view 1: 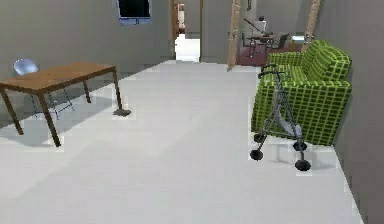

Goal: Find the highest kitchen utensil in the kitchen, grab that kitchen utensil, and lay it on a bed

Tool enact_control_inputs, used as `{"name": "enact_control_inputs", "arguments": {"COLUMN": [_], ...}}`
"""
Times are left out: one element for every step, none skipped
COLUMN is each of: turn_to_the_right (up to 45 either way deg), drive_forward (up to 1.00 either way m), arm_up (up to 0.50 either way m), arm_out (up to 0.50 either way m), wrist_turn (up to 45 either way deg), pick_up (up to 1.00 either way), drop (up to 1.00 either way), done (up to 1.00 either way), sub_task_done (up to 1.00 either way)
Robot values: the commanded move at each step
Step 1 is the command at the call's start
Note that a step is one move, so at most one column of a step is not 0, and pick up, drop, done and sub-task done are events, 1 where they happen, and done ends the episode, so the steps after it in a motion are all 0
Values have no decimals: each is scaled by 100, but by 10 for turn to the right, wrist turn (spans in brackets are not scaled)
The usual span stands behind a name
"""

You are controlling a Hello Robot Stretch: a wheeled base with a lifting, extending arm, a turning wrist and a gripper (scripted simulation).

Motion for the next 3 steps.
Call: {"name": "enact_control_inputs", "arguments": {"turn_to_the_right": [0,0,0], "drive_forward": [100,100,100], "arm_up": [0,0,0], "arm_out": [0,0,0], "wrist_turn": [0,0,0], "pick_up": [0,0,0], "drop": [0,0,0], "done": [0,0,0], "sub_task_done": [0,0,0]}}
